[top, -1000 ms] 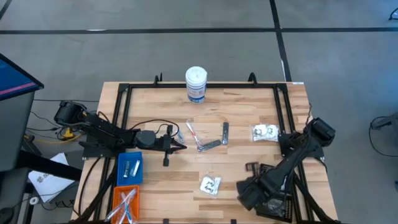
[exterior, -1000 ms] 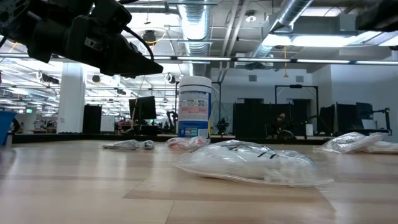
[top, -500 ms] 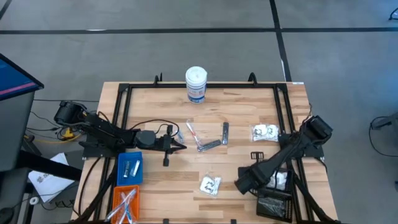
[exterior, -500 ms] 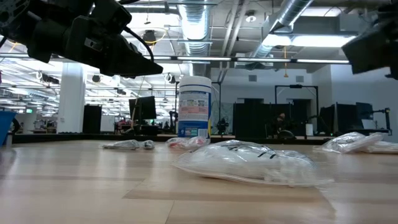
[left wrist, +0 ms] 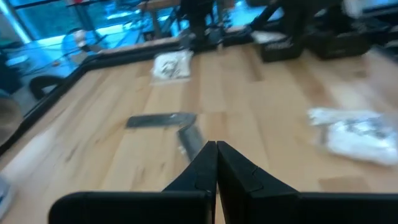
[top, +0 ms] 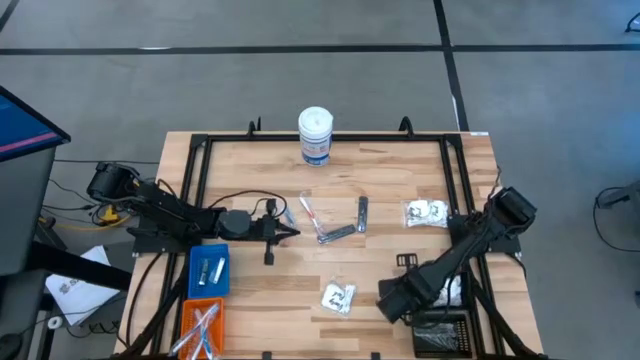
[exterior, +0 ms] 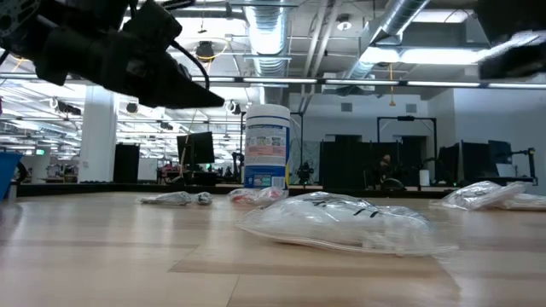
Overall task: Pick & Place Travel size toiletries
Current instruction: Put the black comb into the bottom black bin
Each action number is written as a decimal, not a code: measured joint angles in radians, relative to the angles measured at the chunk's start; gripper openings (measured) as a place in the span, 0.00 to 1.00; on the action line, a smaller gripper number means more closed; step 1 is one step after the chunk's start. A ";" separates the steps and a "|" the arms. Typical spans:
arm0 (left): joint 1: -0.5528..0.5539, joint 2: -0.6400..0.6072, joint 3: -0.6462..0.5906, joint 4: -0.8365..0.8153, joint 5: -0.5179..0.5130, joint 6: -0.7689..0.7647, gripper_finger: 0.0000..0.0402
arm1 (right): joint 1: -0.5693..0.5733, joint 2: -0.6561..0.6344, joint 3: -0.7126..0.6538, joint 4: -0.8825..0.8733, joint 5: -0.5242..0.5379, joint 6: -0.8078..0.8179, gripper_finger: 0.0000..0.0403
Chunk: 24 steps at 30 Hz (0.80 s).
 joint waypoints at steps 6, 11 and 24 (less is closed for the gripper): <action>0.000 0.000 0.000 -0.028 -0.116 0.003 0.00 | -0.018 0.000 0.076 0.003 0.193 -0.070 0.00; -0.011 0.000 0.058 -0.210 -0.270 0.003 0.00 | -0.048 0.000 0.099 0.010 0.328 -0.110 0.00; -0.080 0.093 0.231 -0.511 -0.626 -0.034 0.00 | -0.108 0.001 0.100 0.211 0.376 -0.261 0.00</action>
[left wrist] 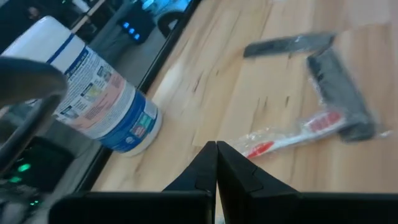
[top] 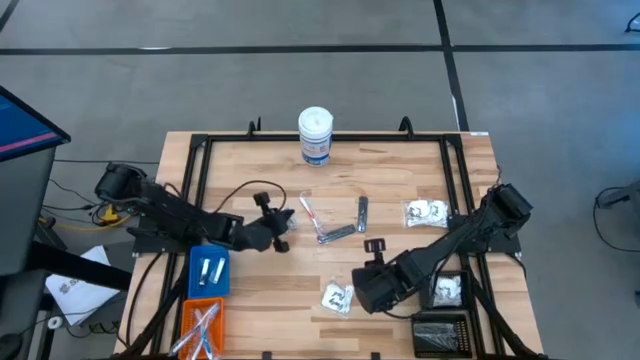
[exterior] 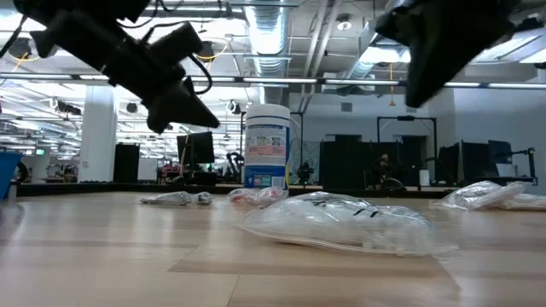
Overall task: Pick & Place Travel size toiletries
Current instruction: Put the black comb into the bottom black bin
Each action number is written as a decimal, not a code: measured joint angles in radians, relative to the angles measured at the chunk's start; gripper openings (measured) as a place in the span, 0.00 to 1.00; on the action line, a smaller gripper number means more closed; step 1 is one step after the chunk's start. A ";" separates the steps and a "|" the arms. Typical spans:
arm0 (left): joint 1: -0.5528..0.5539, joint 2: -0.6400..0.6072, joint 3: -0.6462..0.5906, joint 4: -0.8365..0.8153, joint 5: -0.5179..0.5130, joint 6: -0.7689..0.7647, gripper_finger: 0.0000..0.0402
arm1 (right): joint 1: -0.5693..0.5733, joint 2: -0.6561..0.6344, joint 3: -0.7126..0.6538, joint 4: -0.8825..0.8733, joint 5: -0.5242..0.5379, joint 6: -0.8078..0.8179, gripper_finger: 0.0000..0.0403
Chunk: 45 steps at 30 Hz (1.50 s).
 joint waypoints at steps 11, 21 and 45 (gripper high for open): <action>0.011 0.299 0.206 -0.055 -0.107 0.030 0.00 | -0.062 0.000 -0.011 0.045 0.212 0.032 0.00; -0.007 0.300 0.224 -0.048 -0.034 -0.001 0.00 | -0.253 0.000 -0.098 0.046 0.154 0.154 0.00; 0.120 0.302 0.234 0.243 0.617 -0.017 0.00 | -0.630 -0.605 -0.816 0.749 -0.232 0.373 0.00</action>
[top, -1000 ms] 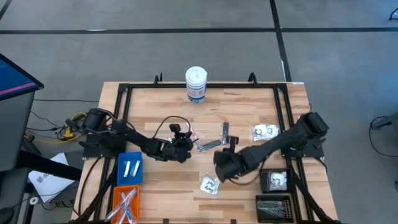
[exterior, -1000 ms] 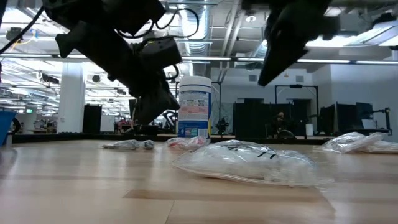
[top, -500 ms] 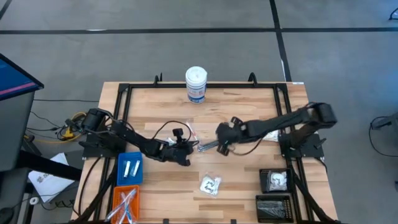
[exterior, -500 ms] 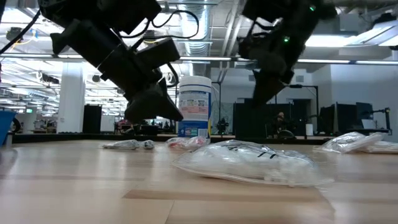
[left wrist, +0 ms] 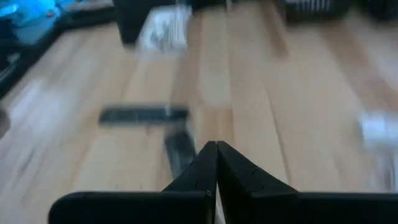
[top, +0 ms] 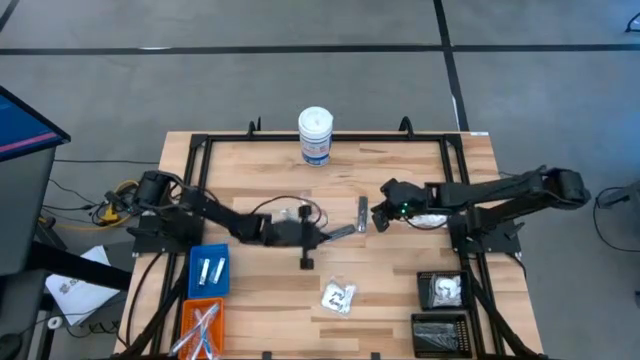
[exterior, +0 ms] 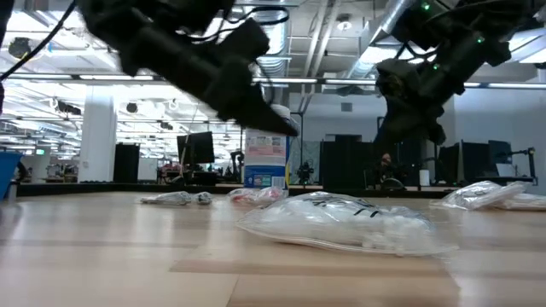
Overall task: Pick & Place Travel size toiletries
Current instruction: Put the black comb into the bottom black bin
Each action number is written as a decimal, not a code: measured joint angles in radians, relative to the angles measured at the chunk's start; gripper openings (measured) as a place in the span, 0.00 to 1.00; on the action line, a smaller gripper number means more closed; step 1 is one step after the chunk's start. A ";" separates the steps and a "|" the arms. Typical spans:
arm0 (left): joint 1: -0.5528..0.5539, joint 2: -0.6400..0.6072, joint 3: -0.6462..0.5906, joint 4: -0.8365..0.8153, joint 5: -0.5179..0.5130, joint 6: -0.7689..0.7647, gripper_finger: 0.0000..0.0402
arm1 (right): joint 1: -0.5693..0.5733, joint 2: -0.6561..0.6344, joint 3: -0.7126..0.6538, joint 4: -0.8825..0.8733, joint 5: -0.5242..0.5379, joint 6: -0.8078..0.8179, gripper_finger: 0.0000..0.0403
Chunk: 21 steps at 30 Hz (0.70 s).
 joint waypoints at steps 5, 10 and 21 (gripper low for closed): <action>0.122 0.016 0.081 0.007 0.101 0.002 0.00 | -0.005 0.043 -0.001 -0.003 -0.001 0.080 0.00; 0.166 0.131 0.131 -0.001 0.155 0.001 0.00 | -0.025 0.110 -0.001 -0.005 -0.006 0.133 0.00; 0.176 0.381 0.326 -0.011 0.219 -0.001 0.00 | -0.042 0.230 0.003 0.052 -0.061 0.151 0.00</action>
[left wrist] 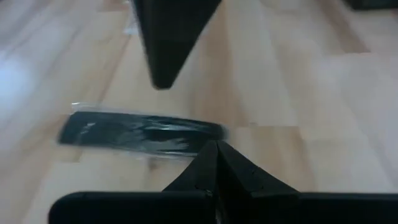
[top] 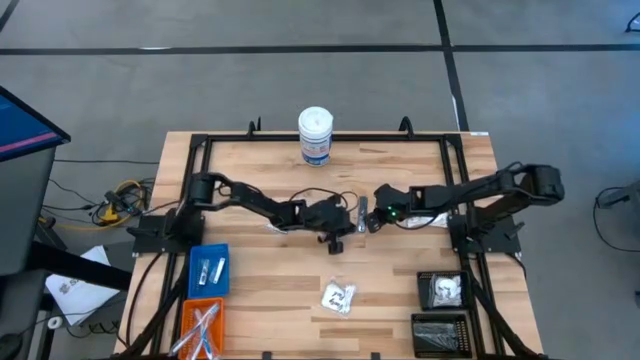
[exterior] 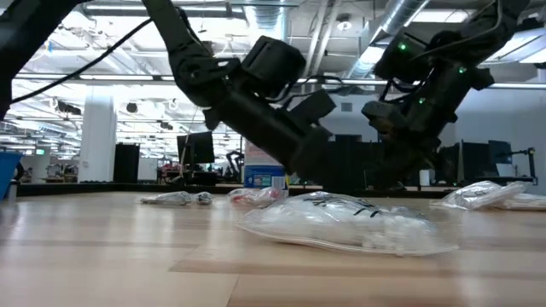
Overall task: Pick & Place Travel size toiletries
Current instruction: Put the black comb into the bottom black bin
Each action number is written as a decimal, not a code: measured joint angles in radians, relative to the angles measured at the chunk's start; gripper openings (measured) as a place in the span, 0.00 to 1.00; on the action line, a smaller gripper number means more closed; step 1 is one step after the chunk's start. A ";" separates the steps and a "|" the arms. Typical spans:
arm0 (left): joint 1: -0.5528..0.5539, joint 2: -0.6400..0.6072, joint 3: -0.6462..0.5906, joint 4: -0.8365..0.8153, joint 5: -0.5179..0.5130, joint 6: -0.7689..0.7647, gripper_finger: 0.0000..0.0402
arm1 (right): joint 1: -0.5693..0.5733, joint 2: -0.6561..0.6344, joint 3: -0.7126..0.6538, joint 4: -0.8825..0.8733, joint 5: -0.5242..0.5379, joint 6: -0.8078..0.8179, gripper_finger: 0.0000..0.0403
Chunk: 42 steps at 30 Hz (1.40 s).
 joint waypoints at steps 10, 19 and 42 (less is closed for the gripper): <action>0.033 -0.001 0.104 -0.236 -0.021 -0.005 0.00 | -0.005 0.013 0.000 0.030 -0.019 0.000 0.18; 0.058 -0.001 0.123 -0.215 0.002 0.034 0.00 | -0.029 0.015 0.000 0.047 -0.064 -0.004 0.37; 0.019 0.074 0.225 -0.300 0.007 0.062 0.00 | -0.031 0.015 0.000 0.036 -0.065 -0.022 0.47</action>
